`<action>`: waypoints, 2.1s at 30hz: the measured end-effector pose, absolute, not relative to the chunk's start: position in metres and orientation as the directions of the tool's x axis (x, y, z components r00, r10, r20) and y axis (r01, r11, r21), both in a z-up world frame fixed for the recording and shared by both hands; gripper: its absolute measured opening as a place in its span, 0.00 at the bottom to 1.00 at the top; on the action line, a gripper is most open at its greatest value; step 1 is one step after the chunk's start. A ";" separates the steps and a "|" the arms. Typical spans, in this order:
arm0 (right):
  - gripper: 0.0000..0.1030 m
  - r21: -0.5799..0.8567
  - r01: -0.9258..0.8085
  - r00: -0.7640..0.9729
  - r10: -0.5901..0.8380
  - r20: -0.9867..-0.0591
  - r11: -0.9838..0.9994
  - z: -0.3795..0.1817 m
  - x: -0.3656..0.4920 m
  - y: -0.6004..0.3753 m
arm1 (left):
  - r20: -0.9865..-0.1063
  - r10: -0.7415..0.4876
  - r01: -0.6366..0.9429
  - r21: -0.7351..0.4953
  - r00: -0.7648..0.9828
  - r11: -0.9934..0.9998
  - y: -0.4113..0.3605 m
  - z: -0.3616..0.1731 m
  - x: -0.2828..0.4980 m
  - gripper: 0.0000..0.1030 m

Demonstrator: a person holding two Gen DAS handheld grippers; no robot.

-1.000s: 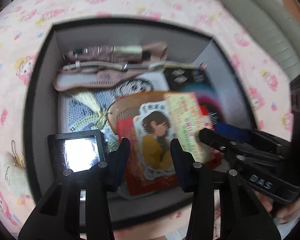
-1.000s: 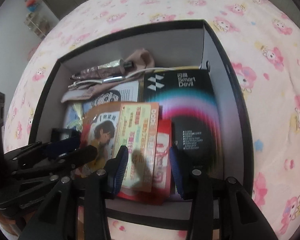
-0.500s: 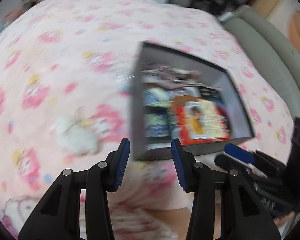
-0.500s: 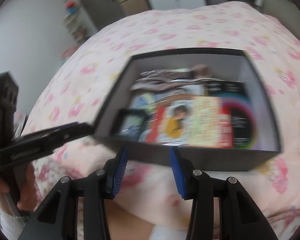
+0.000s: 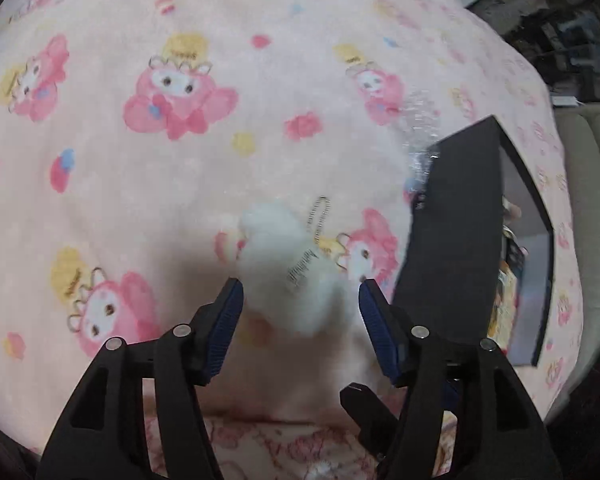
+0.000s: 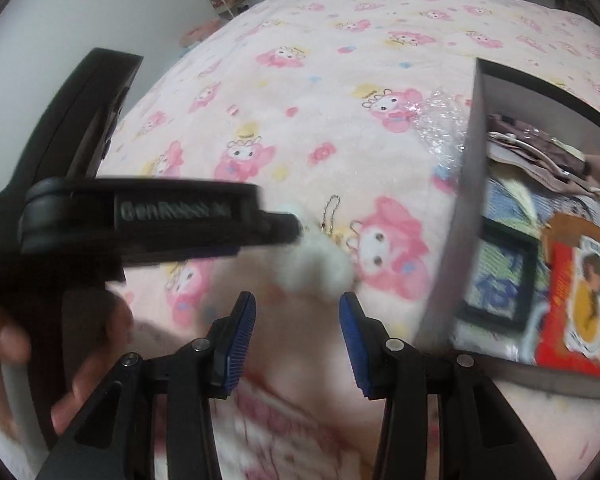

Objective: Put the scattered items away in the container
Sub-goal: 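Open both grippers and move them to the white plush toy, then close both grippers on the white plush toy and lift it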

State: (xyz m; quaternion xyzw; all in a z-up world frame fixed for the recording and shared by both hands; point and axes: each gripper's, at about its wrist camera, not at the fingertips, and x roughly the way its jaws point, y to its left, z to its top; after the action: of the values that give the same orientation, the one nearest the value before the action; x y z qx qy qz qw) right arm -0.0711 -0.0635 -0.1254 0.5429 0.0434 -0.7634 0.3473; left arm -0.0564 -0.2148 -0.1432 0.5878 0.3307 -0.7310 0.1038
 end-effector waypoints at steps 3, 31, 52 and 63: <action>0.40 0.204 0.569 -0.236 -0.396 -0.888 -0.797 -0.127 -0.071 -0.081 | -0.933 0.235 0.583 -0.355 -0.273 -0.731 -0.220 -0.159 -0.061 0.60; 0.46 0.397 0.515 -0.148 -0.535 -0.832 -0.760 -0.135 -0.051 -0.025 | -0.847 0.328 0.385 -0.493 -0.419 -0.781 -0.157 -0.128 -0.007 0.39; 0.44 0.334 0.374 -0.255 -0.442 -0.860 -0.865 -0.156 -0.054 0.085 | -0.878 0.286 0.248 -0.397 -0.384 -0.884 -0.082 -0.134 -0.020 0.43; 0.44 0.434 0.349 -0.167 -0.511 -0.843 -0.831 -0.171 -0.062 0.081 | -0.891 0.370 0.246 -0.433 -0.264 -0.867 -0.083 -0.164 -0.036 0.51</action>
State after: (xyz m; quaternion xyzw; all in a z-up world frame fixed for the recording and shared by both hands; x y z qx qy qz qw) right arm -0.0620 0.0809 -0.1710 0.5804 -0.0699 -0.7606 0.2825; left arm -0.0360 -0.0828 -0.1640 0.6054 0.2544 -0.7530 -0.0414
